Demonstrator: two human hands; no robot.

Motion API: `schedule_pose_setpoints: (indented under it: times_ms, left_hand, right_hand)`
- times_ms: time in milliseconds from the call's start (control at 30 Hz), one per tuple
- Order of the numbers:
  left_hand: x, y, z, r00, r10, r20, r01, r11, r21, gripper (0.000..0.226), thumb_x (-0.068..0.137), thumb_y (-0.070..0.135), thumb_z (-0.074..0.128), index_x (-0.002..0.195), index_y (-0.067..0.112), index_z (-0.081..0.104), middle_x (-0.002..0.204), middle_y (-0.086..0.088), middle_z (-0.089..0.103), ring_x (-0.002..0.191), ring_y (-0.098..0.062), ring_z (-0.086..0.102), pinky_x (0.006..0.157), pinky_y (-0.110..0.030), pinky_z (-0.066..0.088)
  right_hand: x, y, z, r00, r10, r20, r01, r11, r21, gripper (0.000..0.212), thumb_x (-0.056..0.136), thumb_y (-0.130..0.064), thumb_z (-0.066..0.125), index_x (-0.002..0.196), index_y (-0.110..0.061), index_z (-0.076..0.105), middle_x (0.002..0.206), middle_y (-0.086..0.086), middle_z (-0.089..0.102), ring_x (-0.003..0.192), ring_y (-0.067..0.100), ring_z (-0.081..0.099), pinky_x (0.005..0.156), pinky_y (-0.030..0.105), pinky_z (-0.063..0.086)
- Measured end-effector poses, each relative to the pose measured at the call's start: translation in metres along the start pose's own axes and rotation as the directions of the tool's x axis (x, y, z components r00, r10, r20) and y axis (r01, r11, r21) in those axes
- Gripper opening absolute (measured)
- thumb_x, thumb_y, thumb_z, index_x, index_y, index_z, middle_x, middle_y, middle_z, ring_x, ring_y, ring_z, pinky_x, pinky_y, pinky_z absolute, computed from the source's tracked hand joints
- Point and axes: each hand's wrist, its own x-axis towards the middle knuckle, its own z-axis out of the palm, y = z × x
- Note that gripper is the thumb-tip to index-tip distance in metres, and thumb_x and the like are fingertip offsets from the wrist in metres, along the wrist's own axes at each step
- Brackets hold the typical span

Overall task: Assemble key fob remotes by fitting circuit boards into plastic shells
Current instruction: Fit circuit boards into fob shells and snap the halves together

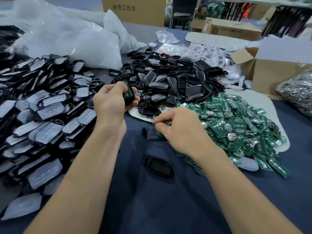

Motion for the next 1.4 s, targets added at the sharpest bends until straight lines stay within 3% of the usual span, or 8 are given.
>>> schedule_pose_setpoints:
  times_ms: [167, 467, 667, 833, 1000, 1200, 1333, 1400]
  left_hand:
    - [-0.001, -0.001, 0.000, 0.998, 0.066, -0.015, -0.065, 0.997, 0.053, 0.010, 0.088, 0.001, 0.058, 0.084, 0.010, 0.054, 0.066, -0.007, 0.075, 0.046, -0.020, 0.064, 0.045, -0.023, 0.050]
    - [0.005, 0.011, -0.006, 0.939, 0.264, -0.220, -0.264, 0.964, 0.027, 0.011, 0.078, 0.007, 0.061, 0.084, 0.014, 0.055, 0.067, -0.010, 0.074, 0.043, -0.024, 0.056, 0.041, -0.024, 0.038]
    - [0.011, 0.015, -0.015, 0.933, 0.234, -0.272, -0.247, 0.969, -0.013, 0.008, 0.081, 0.004, 0.060, 0.082, 0.010, 0.056, 0.068, -0.012, 0.072, 0.043, -0.023, 0.052, 0.042, -0.022, 0.036]
    - [0.014, 0.015, -0.016, 0.951, 0.131, -0.281, -0.167, 0.980, -0.108, 0.012, 0.085, 0.001, 0.060, 0.083, 0.010, 0.053, 0.067, -0.012, 0.070, 0.043, -0.020, 0.052, 0.040, -0.021, 0.034]
    - [0.010, 0.014, -0.012, 0.959, 0.122, -0.257, -0.153, 0.983, -0.104, 0.010, 0.084, -0.001, 0.059, 0.084, 0.007, 0.053, 0.066, -0.013, 0.070, 0.042, -0.020, 0.052, 0.040, -0.020, 0.035]
    - [0.005, 0.014, -0.010, 0.963, 0.142, -0.228, -0.163, 0.984, -0.076, 0.010, 0.085, -0.002, 0.059, 0.084, 0.006, 0.053, 0.061, -0.008, 0.070, 0.041, -0.019, 0.052, 0.040, -0.020, 0.037]
    - [0.005, 0.013, -0.009, 0.964, 0.165, -0.208, -0.175, 0.984, -0.026, 0.010, 0.086, 0.001, 0.060, 0.083, 0.009, 0.054, 0.061, -0.006, 0.071, 0.041, -0.019, 0.052, 0.041, -0.020, 0.037]
    - [0.004, 0.011, -0.007, 0.970, 0.166, -0.176, -0.168, 0.986, 0.005, 0.013, 0.086, 0.003, 0.060, 0.081, 0.012, 0.054, 0.062, -0.005, 0.072, 0.040, -0.017, 0.053, 0.041, -0.021, 0.035]
  right_hand:
    - [0.034, -0.001, 0.002, 0.994, -0.026, -0.109, 0.023, 0.999, -0.027, 0.034, 0.092, -0.007, 0.059, 0.112, -0.026, 0.080, 0.107, 0.000, 0.078, 0.081, 0.017, 0.066, 0.084, 0.034, 0.057]
    - [0.098, -0.042, 0.036, 0.940, -0.204, 0.272, 0.279, 0.920, -0.274, 0.060, 0.089, -0.002, 0.054, 0.143, -0.027, 0.058, 0.132, 0.006, 0.067, 0.118, 0.028, 0.061, 0.080, 0.027, 0.042]
    - [0.109, -0.052, 0.062, 0.916, -0.236, 0.325, 0.356, 0.853, -0.381, 0.040, 0.087, -0.006, 0.058, 0.115, -0.028, 0.075, 0.113, 0.007, 0.073, 0.109, 0.032, 0.064, 0.082, 0.031, 0.048]
    - [0.106, -0.052, 0.055, 0.922, -0.316, 0.223, 0.376, 0.866, -0.330, 0.038, 0.086, -0.010, 0.064, 0.118, -0.025, 0.075, 0.119, 0.002, 0.068, 0.108, 0.027, 0.059, 0.080, 0.027, 0.037]
    - [0.091, -0.050, 0.070, 0.886, -0.390, 0.251, 0.464, 0.757, -0.459, 0.020, 0.085, -0.022, 0.066, 0.102, -0.027, 0.075, 0.109, 0.000, 0.070, 0.111, 0.024, 0.058, 0.101, 0.033, 0.038]
    - [0.083, -0.043, 0.074, 0.914, -0.401, 0.059, 0.400, 0.867, -0.298, 0.030, 0.088, -0.006, 0.060, 0.106, -0.020, 0.080, 0.104, 0.006, 0.068, 0.113, 0.026, 0.055, 0.101, 0.025, 0.027]
    - [0.059, -0.042, 0.041, 0.933, -0.342, -0.110, 0.333, 0.939, -0.089, 0.030, 0.090, -0.004, 0.056, 0.102, -0.019, 0.079, 0.091, 0.008, 0.071, 0.091, 0.031, 0.064, 0.082, 0.029, 0.045]
    - [0.037, -0.034, 0.018, 0.951, -0.218, -0.220, 0.245, 0.964, 0.106, 0.030, 0.095, -0.009, 0.054, 0.100, -0.024, 0.079, 0.087, -0.002, 0.073, 0.079, 0.014, 0.064, 0.070, 0.030, 0.047]
